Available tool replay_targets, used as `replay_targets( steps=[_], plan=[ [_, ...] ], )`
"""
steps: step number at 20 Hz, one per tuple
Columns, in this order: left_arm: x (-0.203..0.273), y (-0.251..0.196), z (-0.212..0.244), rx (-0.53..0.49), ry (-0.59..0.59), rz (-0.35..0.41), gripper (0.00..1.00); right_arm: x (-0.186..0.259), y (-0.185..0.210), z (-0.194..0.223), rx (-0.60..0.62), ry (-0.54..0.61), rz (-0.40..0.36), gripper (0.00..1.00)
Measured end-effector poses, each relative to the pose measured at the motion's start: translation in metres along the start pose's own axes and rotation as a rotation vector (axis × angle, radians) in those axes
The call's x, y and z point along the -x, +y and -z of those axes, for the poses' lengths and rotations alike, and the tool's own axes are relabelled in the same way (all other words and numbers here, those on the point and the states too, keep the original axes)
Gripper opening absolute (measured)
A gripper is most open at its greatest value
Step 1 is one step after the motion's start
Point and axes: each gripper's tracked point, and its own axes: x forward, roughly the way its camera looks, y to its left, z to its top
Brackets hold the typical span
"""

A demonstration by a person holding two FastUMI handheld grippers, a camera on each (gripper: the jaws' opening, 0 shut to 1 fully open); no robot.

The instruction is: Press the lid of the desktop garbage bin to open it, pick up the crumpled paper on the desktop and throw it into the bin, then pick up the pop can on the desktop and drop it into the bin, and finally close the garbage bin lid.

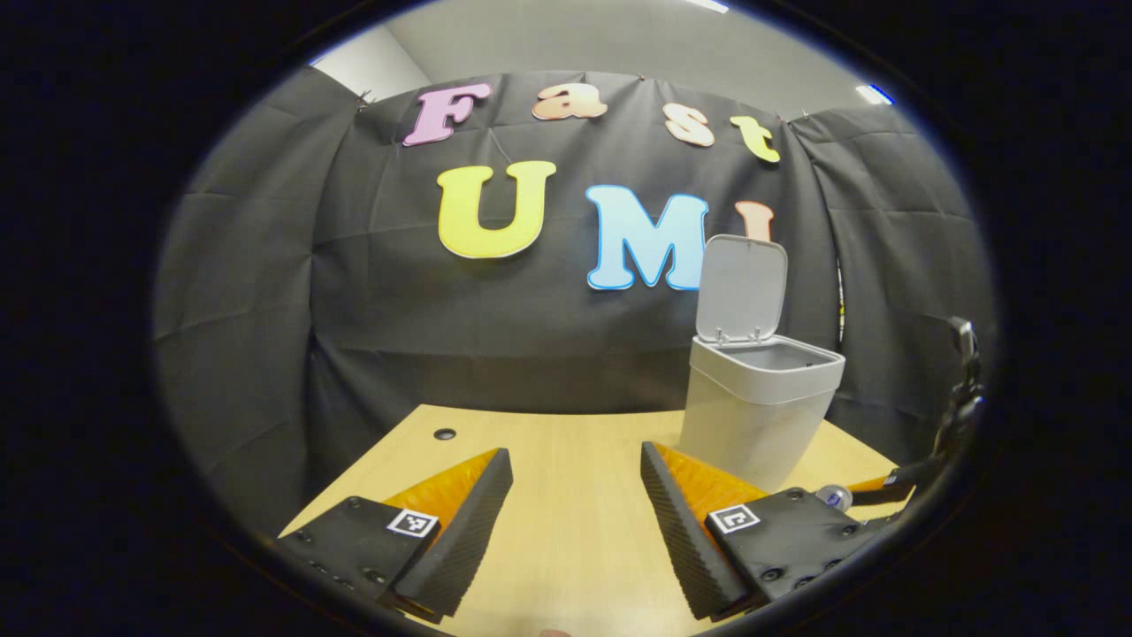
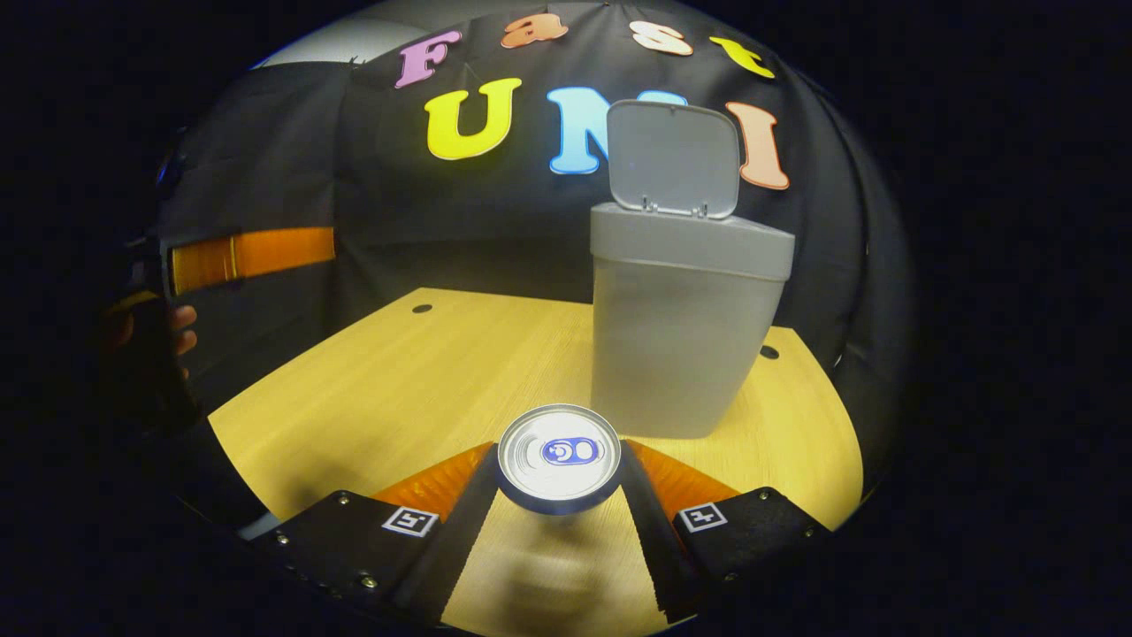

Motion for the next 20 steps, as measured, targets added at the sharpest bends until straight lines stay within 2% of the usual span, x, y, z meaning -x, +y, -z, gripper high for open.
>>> replay_targets(
  steps=[7,8,9,11,12,15,16,17,20],
  plan=[
    [0.003,-0.001,-0.006,0.004,-0.015,-0.005,0.96,0.009,-0.020,-0.088,0.096,-0.192,0.037,0.83],
    [0.004,-0.001,-0.007,0.004,-0.016,-0.006,0.96,0.015,-0.035,-0.079,0.103,-0.218,0.041,0.83],
    [0.004,-0.001,-0.007,0.004,-0.016,-0.008,1.00,0.016,-0.035,-0.088,0.107,-0.243,0.043,0.83],
    [0.005,-0.002,-0.007,0.007,-0.018,-0.011,1.00,0.019,-0.039,-0.111,0.117,-0.299,0.050,0.83],
    [0.007,-0.002,-0.007,0.011,-0.017,-0.012,0.95,0.020,-0.042,-0.122,0.126,-0.328,0.056,0.83],
    [0.009,0.002,-0.006,0.016,-0.018,-0.025,0.95,0.024,-0.051,-0.151,0.146,-0.403,0.082,0.83],
    [0.011,0.002,-0.005,0.018,-0.019,-0.028,1.00,0.027,-0.053,-0.162,0.150,-0.433,0.087,0.83],
    [0.011,0.004,-0.006,0.020,-0.020,-0.034,0.95,0.026,-0.055,-0.172,0.158,-0.463,0.094,0.83],
    [0.013,0.007,-0.008,0.030,-0.024,-0.042,0.92,0.020,-0.072,-0.192,0.191,-0.509,0.147,0.83]
  ],
)
